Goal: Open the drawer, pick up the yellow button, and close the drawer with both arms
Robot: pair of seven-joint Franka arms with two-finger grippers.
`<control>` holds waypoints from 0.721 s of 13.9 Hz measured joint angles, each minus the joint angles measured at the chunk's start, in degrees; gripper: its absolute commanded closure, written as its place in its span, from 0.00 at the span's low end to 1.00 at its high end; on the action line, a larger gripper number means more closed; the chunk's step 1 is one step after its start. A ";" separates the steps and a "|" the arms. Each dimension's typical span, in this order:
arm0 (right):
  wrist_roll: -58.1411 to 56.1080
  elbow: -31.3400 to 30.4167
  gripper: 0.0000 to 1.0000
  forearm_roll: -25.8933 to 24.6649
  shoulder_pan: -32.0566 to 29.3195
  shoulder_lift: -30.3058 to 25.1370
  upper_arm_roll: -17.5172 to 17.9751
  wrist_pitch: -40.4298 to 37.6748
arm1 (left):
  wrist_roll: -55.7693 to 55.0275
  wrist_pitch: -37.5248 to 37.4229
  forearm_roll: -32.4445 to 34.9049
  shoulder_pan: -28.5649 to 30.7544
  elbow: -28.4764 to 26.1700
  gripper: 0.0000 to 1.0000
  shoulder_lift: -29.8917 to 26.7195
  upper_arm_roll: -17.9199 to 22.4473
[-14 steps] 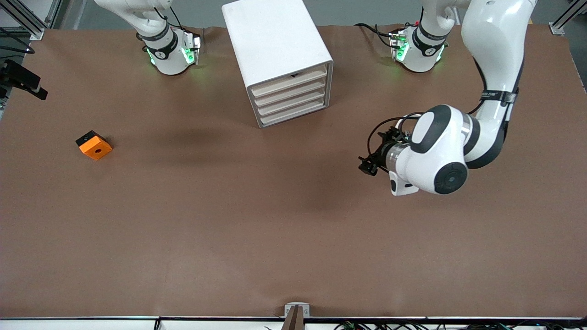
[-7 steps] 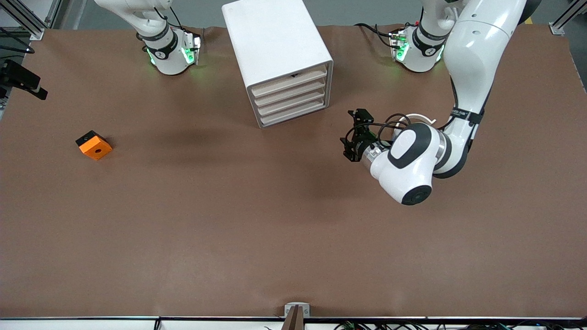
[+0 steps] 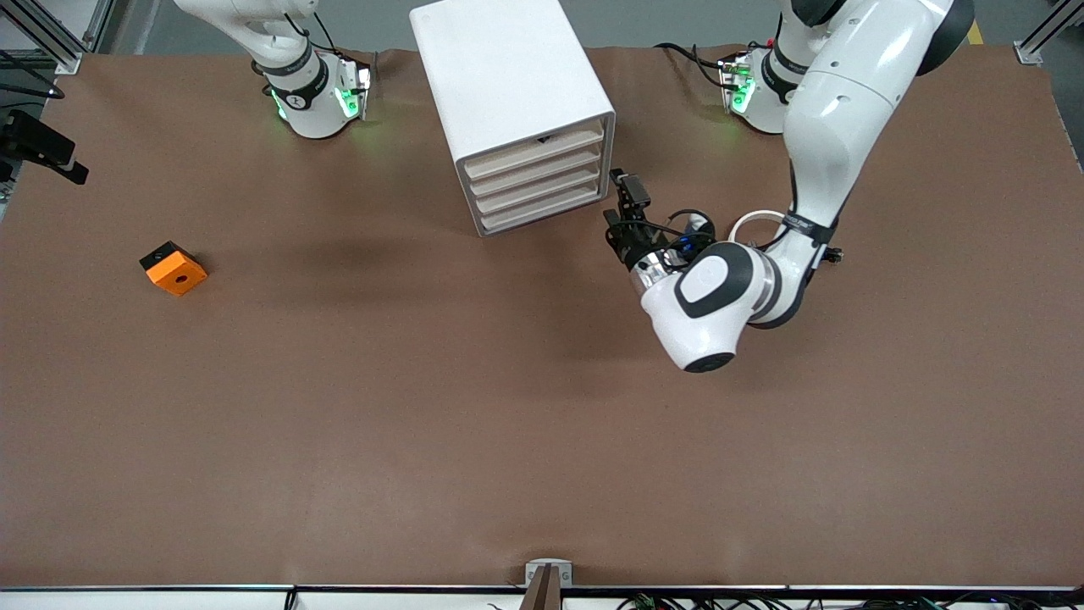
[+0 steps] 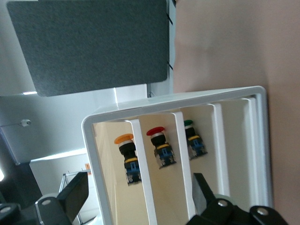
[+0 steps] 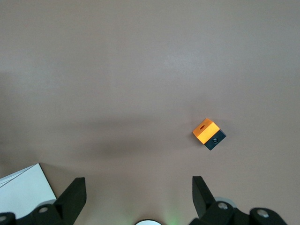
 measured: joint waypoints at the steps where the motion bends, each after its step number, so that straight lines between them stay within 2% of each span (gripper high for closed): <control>1: 0.00 0.00 0.00 0.00 0.00 0.00 0.02 0.00 | -0.21 -0.84 -0.36 -0.98 0.00 0.24 0.19 -0.06; 6: 0.00 0.00 0.00 0.00 0.00 -0.02 0.06 0.00 | -0.95 -2.47 -1.20 -2.69 -0.13 0.24 1.07 -0.10; 10: 0.00 0.00 0.00 0.00 0.00 -0.02 0.06 0.00 | -1.46 -2.63 -1.23 -4.20 -0.27 0.32 3.38 -0.11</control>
